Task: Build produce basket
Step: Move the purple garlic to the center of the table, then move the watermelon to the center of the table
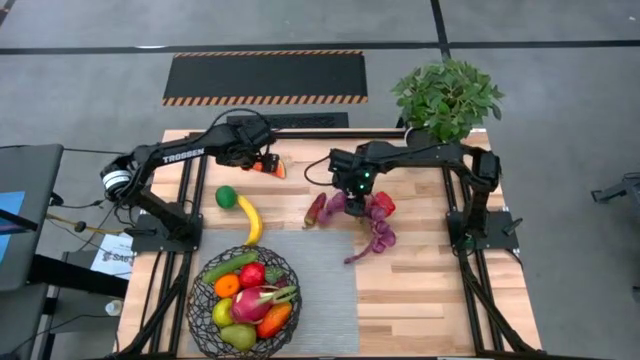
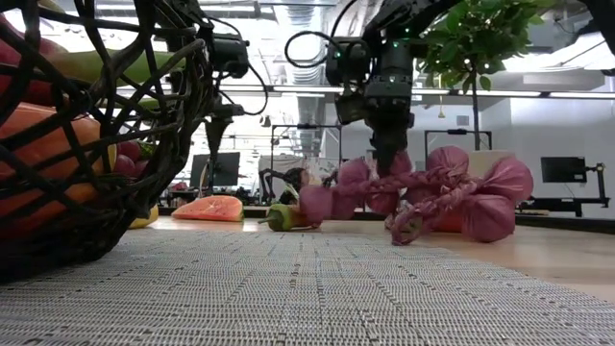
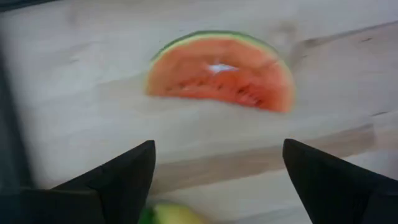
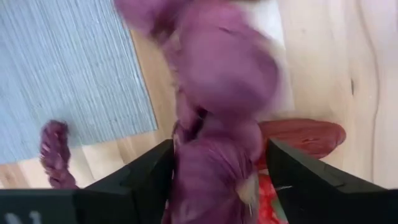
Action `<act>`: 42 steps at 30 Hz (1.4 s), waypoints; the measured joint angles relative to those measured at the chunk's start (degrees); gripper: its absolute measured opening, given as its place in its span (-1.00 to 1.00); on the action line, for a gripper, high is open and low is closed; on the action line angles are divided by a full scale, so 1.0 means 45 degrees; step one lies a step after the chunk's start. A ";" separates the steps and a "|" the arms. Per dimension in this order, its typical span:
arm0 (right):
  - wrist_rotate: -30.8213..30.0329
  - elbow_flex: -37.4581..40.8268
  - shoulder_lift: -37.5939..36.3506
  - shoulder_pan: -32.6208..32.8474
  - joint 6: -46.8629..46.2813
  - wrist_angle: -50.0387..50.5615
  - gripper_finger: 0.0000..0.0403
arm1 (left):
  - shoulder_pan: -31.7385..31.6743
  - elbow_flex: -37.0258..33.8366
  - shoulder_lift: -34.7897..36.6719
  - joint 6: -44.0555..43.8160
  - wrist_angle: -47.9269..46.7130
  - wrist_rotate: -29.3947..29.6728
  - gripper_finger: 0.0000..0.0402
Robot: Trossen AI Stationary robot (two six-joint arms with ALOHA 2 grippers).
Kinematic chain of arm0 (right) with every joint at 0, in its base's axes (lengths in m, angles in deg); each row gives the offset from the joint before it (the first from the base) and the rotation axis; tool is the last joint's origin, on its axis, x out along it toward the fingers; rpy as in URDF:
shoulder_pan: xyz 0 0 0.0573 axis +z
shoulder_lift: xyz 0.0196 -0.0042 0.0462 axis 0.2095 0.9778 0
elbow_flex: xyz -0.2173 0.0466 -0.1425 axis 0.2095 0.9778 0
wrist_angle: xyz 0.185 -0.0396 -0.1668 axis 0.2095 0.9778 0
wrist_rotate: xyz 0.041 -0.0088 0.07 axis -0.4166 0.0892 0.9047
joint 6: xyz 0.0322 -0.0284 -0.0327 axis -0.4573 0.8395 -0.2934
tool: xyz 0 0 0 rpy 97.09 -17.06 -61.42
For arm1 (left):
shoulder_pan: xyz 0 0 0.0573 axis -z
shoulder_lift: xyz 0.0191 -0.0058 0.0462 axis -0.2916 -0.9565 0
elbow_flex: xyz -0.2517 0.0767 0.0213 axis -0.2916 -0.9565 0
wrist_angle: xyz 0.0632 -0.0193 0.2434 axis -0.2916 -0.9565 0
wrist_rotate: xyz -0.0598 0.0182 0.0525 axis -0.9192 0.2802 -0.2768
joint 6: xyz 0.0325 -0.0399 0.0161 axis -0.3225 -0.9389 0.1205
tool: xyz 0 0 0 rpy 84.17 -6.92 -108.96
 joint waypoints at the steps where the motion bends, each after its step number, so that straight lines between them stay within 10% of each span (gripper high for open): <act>1: -0.0005 -0.0068 -0.0055 0.0000 -0.0141 0.0011 0.36 | 0.0004 0.0000 0.0174 -0.0025 -0.0124 0.0003 0.70; 21: -0.0692 -0.3157 0.1109 -0.0489 -0.1820 -0.7851 0.37 | -0.3263 0.0001 0.1605 0.2442 -0.1118 -0.0492 0.10; 42: -0.2025 -1.1111 0.7829 -0.0850 -0.2367 -0.4399 0.37 | -0.3299 0.0005 0.2623 0.2782 -0.1426 -0.1098 0.09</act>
